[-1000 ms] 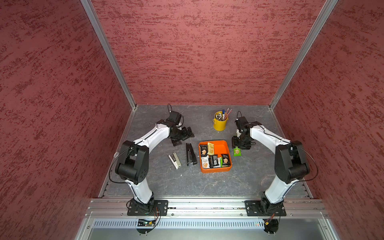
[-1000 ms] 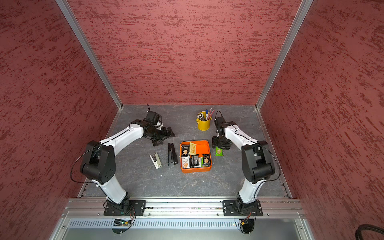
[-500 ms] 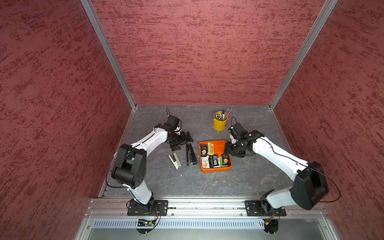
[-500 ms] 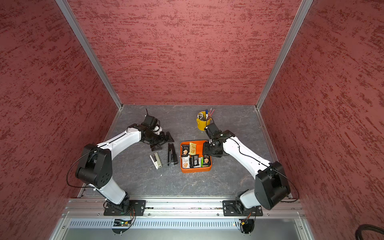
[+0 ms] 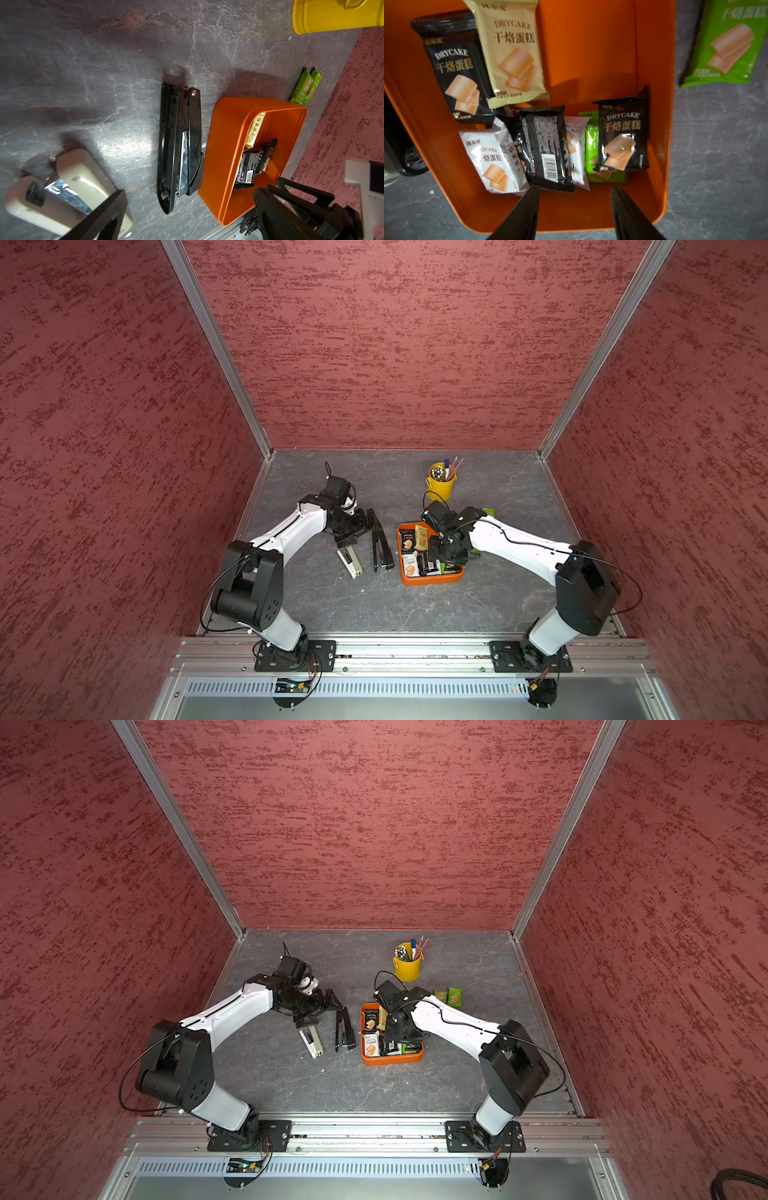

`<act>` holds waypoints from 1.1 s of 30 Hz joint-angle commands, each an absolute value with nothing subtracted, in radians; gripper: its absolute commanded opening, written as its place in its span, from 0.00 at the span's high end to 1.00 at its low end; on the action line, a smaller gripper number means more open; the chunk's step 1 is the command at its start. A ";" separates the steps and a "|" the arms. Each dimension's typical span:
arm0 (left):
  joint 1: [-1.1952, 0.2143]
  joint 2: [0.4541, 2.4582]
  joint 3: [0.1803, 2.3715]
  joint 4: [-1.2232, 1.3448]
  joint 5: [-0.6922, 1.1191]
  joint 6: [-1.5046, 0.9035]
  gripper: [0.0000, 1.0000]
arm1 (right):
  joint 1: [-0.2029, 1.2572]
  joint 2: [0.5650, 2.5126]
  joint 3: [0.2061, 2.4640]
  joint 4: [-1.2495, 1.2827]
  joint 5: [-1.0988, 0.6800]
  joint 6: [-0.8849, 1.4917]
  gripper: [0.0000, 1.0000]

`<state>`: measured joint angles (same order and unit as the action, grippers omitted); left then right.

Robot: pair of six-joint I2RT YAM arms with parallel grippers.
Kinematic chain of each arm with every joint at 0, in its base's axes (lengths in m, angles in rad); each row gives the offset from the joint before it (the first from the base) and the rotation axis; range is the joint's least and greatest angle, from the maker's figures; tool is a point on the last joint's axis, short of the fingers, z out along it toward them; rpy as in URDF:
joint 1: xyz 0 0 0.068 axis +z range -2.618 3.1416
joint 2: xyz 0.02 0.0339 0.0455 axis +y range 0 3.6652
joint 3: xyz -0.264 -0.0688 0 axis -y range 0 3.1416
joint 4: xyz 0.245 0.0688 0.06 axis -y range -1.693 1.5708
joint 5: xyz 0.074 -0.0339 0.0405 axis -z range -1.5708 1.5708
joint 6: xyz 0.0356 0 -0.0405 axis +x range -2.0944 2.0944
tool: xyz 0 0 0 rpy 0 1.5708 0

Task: Take the cookies out of the storage box
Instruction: Pick up the cookie from the storage box.

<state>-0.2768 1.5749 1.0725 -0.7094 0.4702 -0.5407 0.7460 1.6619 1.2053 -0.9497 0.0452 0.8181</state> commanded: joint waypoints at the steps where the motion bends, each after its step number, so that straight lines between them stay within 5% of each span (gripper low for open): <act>1: -0.260 1.547 1.055 -0.706 0.480 -0.514 0.00 | 0.753 1.699 1.247 -1.003 0.157 0.884 0.45; 33: -0.193 1.520 1.045 -0.717 0.490 -0.493 0.00 | 0.753 1.819 1.296 -0.873 0.069 0.874 0.52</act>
